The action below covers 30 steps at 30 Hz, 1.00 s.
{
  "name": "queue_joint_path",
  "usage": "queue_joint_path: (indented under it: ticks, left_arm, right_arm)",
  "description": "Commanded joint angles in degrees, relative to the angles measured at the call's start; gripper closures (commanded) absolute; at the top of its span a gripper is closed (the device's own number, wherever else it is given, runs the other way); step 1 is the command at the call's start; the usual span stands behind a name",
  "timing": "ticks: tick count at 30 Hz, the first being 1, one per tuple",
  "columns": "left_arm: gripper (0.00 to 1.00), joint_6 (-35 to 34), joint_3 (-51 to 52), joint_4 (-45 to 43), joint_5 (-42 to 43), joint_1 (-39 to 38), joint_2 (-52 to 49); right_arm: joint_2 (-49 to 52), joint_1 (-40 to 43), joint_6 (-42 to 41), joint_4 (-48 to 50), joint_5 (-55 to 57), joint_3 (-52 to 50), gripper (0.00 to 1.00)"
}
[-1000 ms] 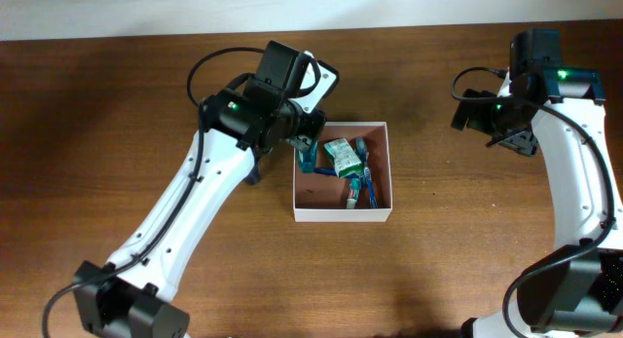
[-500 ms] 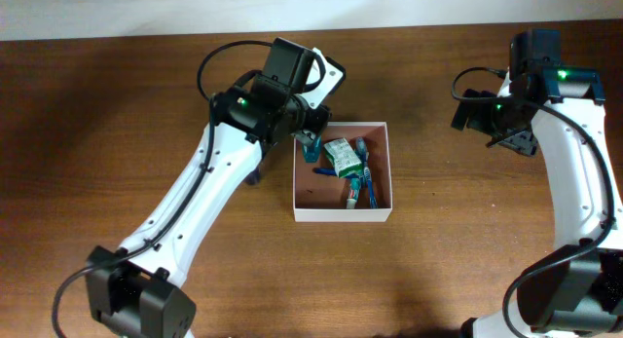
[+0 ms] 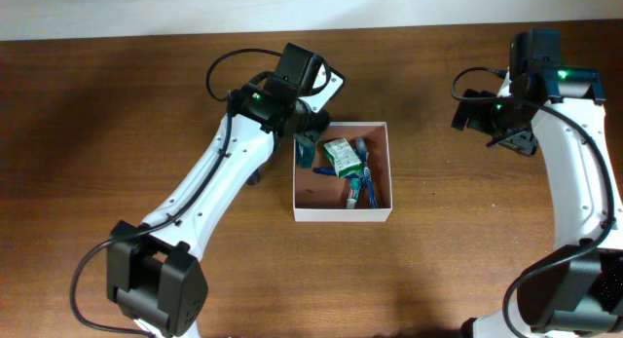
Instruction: Pack container
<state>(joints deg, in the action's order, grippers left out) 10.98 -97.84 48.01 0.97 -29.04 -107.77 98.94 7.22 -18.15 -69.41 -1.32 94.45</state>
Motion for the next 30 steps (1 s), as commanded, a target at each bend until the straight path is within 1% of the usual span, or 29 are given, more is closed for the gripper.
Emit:
queue_joint_path:
  ticks: [1, 8, 14, 15, 16, 17, 19, 22, 25, 26, 28, 30]
  left_arm:
    - [0.83, 1.1, -1.6, -0.9, -1.5, 0.3, -1.6]
    - [0.83, 1.1, -1.6, -1.1, -3.8, 0.4, -2.3]
    - [0.81, 1.1, -1.6, -1.0, -3.8, 0.9, -2.3]
    - [0.68, 1.1, -1.6, -0.9, -3.8, 1.0, -2.3]
    - [0.6, 1.1, -1.6, -0.9, -3.8, 1.0, -2.3]
    - [0.57, 1.1, -1.6, -0.9, -3.8, 1.1, -2.3]
    - [0.56, 1.1, -1.6, -0.9, -3.8, 1.1, -2.3]
    - [0.49, 1.1, -1.6, -0.9, -3.8, 1.1, -2.3]
    - [0.48, 1.1, -1.6, -0.8, -3.8, 1.1, -2.3]
    - [0.45, 1.1, -1.6, -0.8, -3.8, 1.1, -2.3]
    - [0.42, 1.1, -1.6, -0.8, -3.8, 1.1, -2.3]
    - [0.41, 1.1, -1.6, -0.9, -3.8, 1.1, -2.3]
  right_arm:
    - [-0.6, 0.3, -0.1, 0.0, 0.7, 0.5, 0.02]
    - [-0.6, 0.3, -0.1, 0.0, 0.7, 0.5, 0.02]
    - [-0.6, 0.3, -0.1, 0.0, 0.7, 0.5, 0.02]
    - [-0.6, 0.3, -0.1, 0.0, 0.7, 0.5, 0.02]
    - [-0.6, 0.3, -0.1, 0.0, 0.7, 0.5, 0.02]
    - [-0.6, 0.3, -0.1, 0.0, 0.7, 0.5, 0.01]
    - [-0.6, 0.3, -0.1, 0.0, 0.7, 0.5, 0.02]
    - [-0.6, 0.3, -0.1, 0.0, 0.7, 0.5, 0.02]
    - [-0.6, 0.3, -0.1, 0.0, 0.7, 0.5, 0.02]
    - [-0.6, 0.3, -0.1, 0.0, 0.7, 0.5, 0.02]
    - [-0.6, 0.3, -0.1, 0.0, 0.7, 0.5, 0.02]
    - [-0.6, 0.3, -0.1, 0.0, 0.7, 0.5, 0.02]
